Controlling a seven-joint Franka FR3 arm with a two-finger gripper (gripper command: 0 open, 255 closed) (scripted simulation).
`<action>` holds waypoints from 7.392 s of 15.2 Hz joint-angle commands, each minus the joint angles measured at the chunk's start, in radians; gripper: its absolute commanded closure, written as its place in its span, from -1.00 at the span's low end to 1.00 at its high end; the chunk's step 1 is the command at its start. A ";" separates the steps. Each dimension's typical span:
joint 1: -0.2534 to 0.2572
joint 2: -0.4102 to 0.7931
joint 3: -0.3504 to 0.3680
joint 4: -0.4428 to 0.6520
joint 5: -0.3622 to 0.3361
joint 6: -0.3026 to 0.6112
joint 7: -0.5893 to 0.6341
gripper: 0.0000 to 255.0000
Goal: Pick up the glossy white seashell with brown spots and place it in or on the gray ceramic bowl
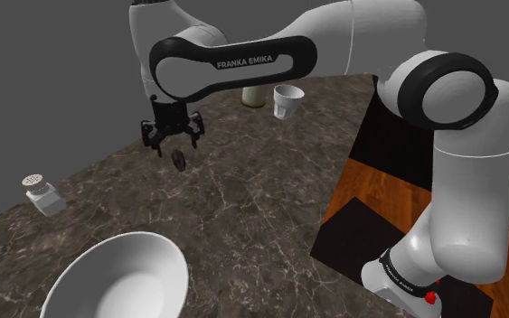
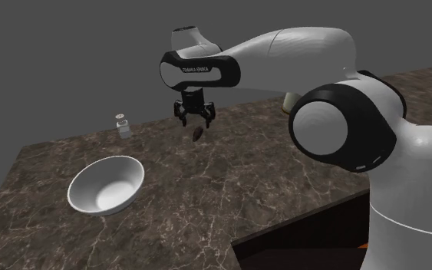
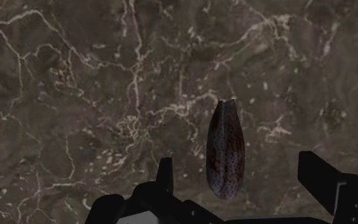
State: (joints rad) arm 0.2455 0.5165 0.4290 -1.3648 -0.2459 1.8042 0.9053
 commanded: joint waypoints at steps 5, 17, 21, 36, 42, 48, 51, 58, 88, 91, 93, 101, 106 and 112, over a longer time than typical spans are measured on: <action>0.001 0.029 -0.012 -0.032 -0.009 0.057 0.031 -1.00; -0.001 0.032 -0.013 -0.048 -0.011 0.076 0.033 1.00; -0.001 0.032 -0.013 -0.048 -0.011 0.076 0.033 1.00; 0.011 0.012 -0.005 0.085 0.002 -0.072 0.016 1.00; 0.024 0.017 -0.004 0.175 0.003 -0.156 0.009 1.00; 0.045 0.037 -0.005 0.289 -0.003 -0.249 0.001 1.00; 0.059 0.054 -0.007 0.360 -0.008 -0.301 -0.003 1.00; 0.101 -0.032 0.024 0.248 0.013 -0.281 0.091 1.00; 0.423 -0.072 0.150 0.080 -0.001 -0.188 0.565 1.00; 0.414 -0.077 0.150 0.032 0.001 -0.145 0.567 1.00; 0.409 -0.079 0.149 0.002 0.001 -0.117 0.569 1.00; 0.403 -0.079 0.148 -0.037 0.000 -0.079 0.572 1.00; 0.403 -0.079 0.148 -0.037 0.000 -0.079 0.572 -1.00; 0.426 -0.066 0.149 0.085 -0.004 -0.187 0.567 -1.00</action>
State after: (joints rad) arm 0.6650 0.4473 0.5778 -1.3184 -0.2491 1.6536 1.4744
